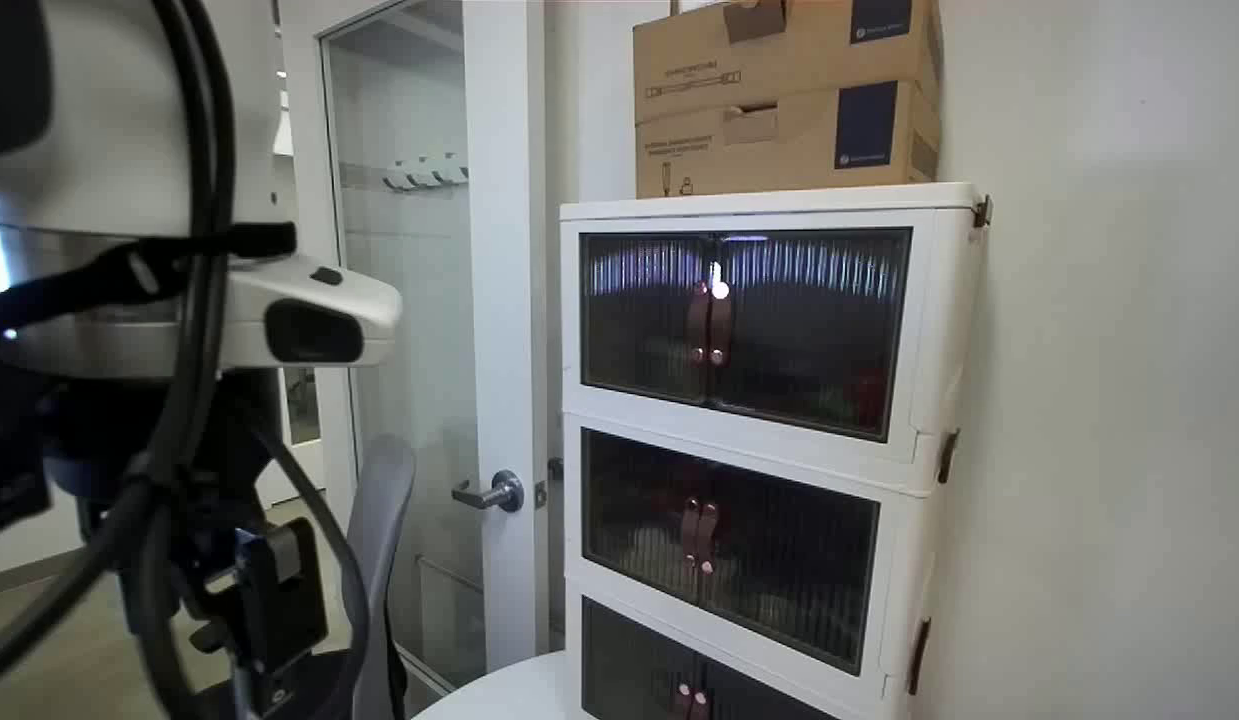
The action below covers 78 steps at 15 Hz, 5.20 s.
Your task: Open the top left and right cabinet doors, respectively
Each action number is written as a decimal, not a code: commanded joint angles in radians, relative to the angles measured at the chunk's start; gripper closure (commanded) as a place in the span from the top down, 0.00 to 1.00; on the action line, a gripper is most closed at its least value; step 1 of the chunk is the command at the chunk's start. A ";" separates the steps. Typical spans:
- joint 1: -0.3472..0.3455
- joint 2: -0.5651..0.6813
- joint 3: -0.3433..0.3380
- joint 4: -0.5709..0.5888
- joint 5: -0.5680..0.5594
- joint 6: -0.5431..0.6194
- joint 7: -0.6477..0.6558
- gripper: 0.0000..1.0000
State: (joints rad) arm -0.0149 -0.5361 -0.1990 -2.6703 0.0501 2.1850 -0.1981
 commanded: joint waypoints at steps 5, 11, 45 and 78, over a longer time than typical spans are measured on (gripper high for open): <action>-0.018 0.002 0.017 0.002 0.011 -0.003 -0.008 1.00; -0.018 0.002 0.017 0.002 0.011 -0.003 -0.008 1.00; -1.449 -0.047 1.419 0.403 -1.050 0.790 1.688 1.00; -2.096 -0.684 1.805 0.738 -0.113 0.840 1.646 1.00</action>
State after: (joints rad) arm -2.0554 -1.1988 1.5898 -1.9564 -0.1311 2.9909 1.5257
